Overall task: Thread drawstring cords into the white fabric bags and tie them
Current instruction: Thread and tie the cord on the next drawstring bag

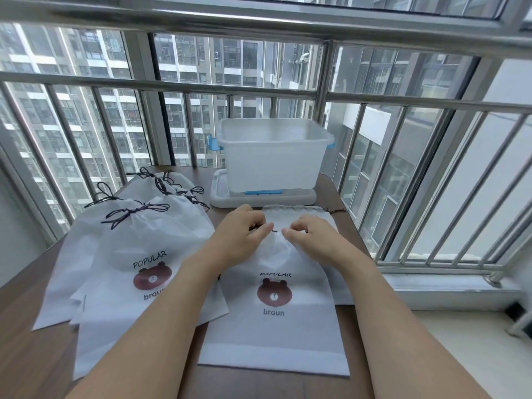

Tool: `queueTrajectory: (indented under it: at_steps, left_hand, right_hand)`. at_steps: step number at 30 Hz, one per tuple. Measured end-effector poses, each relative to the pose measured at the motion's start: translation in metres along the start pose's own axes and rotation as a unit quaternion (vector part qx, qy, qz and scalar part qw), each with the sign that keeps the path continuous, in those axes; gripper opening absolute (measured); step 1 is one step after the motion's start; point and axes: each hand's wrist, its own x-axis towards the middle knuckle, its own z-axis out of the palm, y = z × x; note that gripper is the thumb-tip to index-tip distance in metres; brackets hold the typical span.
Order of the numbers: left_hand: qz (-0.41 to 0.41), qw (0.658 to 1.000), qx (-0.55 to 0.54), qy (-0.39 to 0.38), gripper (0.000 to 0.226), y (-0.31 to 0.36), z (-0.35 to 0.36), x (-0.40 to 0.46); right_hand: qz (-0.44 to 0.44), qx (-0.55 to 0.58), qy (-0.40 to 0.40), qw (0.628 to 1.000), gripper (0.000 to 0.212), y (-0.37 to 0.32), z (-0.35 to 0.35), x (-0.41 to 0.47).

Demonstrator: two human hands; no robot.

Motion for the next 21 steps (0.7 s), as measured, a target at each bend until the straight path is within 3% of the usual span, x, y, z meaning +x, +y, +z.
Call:
queueTrajectory:
  at_steps: [4, 8, 13, 17, 21]
  left_hand:
    - [-0.050, 0.986, -0.159, 0.016, 0.036, 0.006, 0.005, 0.002]
    - [-0.096, 0.959, -0.267, 0.004, 0.026, 0.011, 0.005, 0.004]
    - [-0.091, 0.893, -0.430, -0.101, 0.034, 0.013, 0.004, 0.002]
    - [-0.095, 0.891, -0.429, -0.118, 0.035, 0.013, 0.007, -0.003]
    - [-0.134, 0.896, -0.413, -0.095, 0.034, 0.012, 0.008, -0.003]
  right_hand:
    - [0.001, 0.163, 0.007, 0.987, 0.044, -0.002, -0.005, 0.001]
    - [0.048, 0.243, 0.014, 0.969, 0.043, -0.006, -0.008, 0.000]
    - [0.035, 0.205, -0.031, 0.978, 0.052, -0.002, -0.008, -0.002]
    - [-0.004, 0.161, 0.010, 0.987, 0.038, 0.001, -0.010, -0.001]
    - [-0.013, 0.303, 0.049, 0.952, 0.038, 0.003, -0.008, 0.007]
